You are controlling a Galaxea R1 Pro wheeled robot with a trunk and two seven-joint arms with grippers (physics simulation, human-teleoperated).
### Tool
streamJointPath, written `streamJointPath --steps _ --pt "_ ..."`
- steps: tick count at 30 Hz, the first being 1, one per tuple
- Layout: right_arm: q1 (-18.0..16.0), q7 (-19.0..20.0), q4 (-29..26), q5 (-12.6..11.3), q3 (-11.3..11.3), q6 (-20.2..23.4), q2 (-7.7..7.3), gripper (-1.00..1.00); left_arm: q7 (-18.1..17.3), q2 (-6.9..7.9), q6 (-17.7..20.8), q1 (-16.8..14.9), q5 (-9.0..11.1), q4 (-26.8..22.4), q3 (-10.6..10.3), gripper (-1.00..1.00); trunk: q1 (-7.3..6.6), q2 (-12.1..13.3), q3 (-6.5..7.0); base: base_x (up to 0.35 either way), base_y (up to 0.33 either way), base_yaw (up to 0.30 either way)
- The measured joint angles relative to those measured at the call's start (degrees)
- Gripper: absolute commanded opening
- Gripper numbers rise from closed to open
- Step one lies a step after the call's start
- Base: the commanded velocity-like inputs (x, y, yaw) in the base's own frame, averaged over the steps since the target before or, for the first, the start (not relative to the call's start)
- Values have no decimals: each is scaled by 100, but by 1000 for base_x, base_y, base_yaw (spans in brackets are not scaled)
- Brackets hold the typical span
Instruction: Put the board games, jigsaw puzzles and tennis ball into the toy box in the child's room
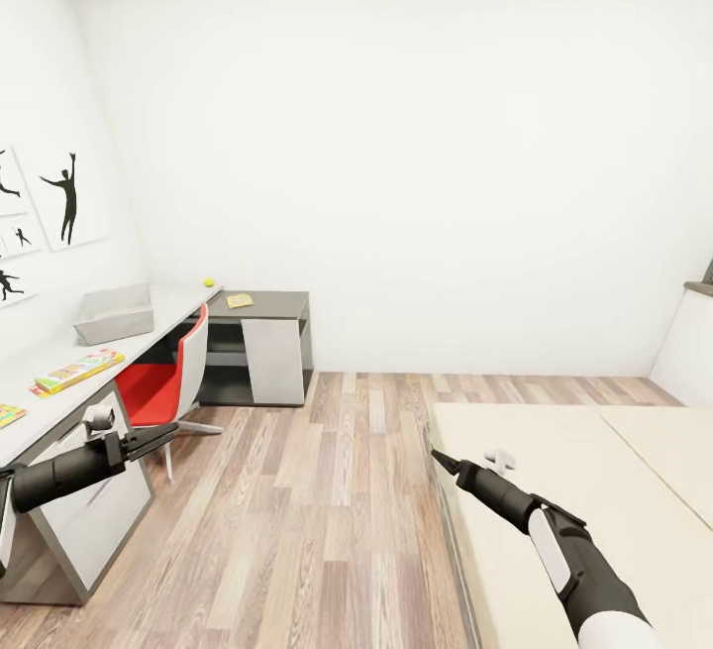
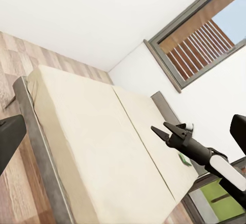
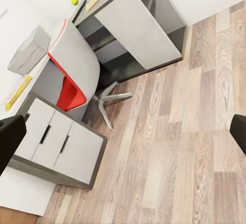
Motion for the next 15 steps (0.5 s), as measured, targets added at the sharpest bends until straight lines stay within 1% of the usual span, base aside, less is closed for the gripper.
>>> streamJointPath --steps 9,15 --pt "0 15 0 -5 -1 2 -1 100 0 1 0 0 -4 0 8 100 0 0 0 0 0 -4" --pt "1 11 -1 -2 -1 8 -2 100 0 1 0 -1 -1 1 8 100 0 0 14 0 0 -109"
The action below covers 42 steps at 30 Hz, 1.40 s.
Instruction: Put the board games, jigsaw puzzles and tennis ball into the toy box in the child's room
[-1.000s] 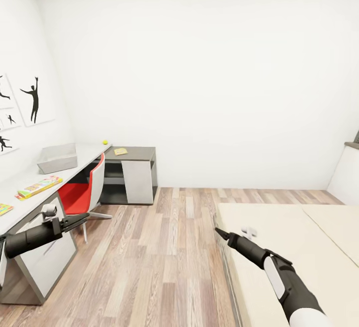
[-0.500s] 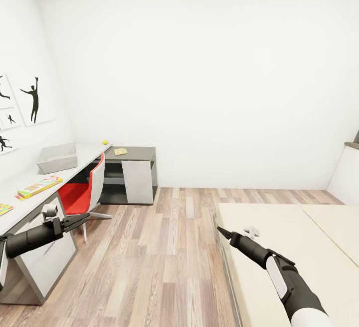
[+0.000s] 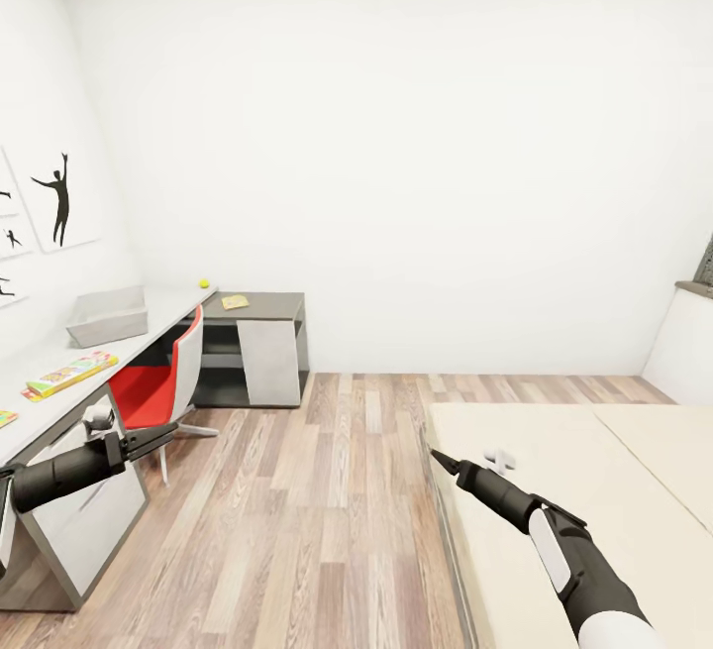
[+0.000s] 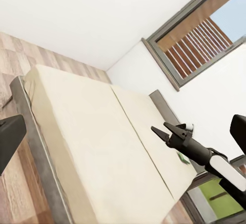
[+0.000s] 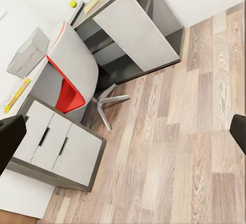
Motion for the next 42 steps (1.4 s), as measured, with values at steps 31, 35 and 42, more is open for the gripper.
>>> streamJointPath --steps 31,35,42 --pt "-1 -6 1 2 4 1 7 100 0 0 0 1 -14 -1 1 100 0 0 7 -9 0 -8" --pt "-1 -10 1 2 4 1 9 100 0 0 0 1 -13 -1 0 100 0 0 7 -2 0 0" --pt "-1 -12 1 2 7 1 7 100 0 0 -1 1 -9 0 -4 100 0 1 7 0 -86 0"
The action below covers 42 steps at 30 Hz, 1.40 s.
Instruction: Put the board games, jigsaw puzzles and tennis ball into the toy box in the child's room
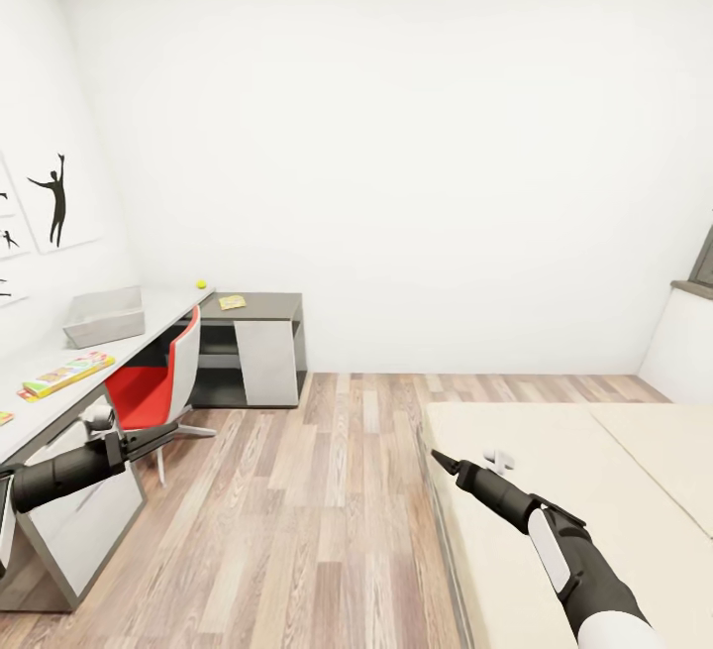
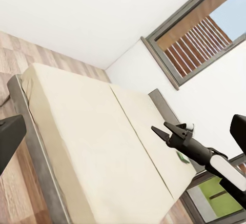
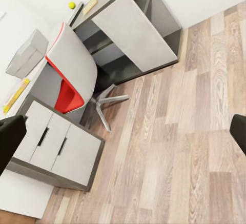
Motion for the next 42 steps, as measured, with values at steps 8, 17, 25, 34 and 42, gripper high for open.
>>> streamJointPath --steps 8,17,25,34,42 --pt "0 8 -1 1 1 0 0 100 0 0 -7 0 1 1 -4 100 0 0 0 0 -221 0" --pt "0 9 -1 1 -1 0 0 100 0 0 -8 0 1 1 -5 100 0 0 0 0 -248 0" --pt "0 9 -1 1 -1 -2 -7 100 0 -1 -9 0 1 1 -5 100 0 0 0 0 -250 0" --pt "0 9 -1 1 1 0 -7 100 0 -2 -9 0 1 1 -5 100 0 0 0 0 -250 0" --pt "0 9 -1 1 1 0 -7 100 0 -2 -9 0 1 1 -5 100 0 0 0 0 -250 0"
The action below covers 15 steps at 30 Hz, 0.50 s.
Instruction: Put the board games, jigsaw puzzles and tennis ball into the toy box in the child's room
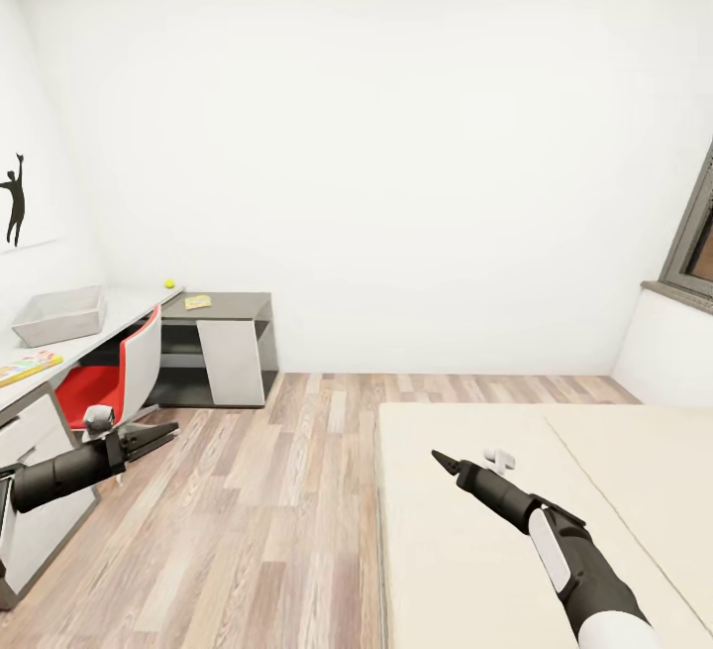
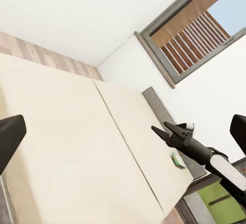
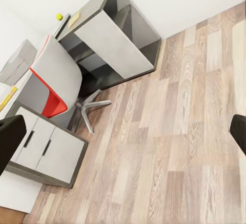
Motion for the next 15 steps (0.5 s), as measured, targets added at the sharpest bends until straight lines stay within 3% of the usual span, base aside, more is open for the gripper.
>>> streamJointPath --steps 15 --pt "0 0 0 0 -1 0 0 100 0 -1 0 0 0 1 0 100 0 0 0 0 -250 0"
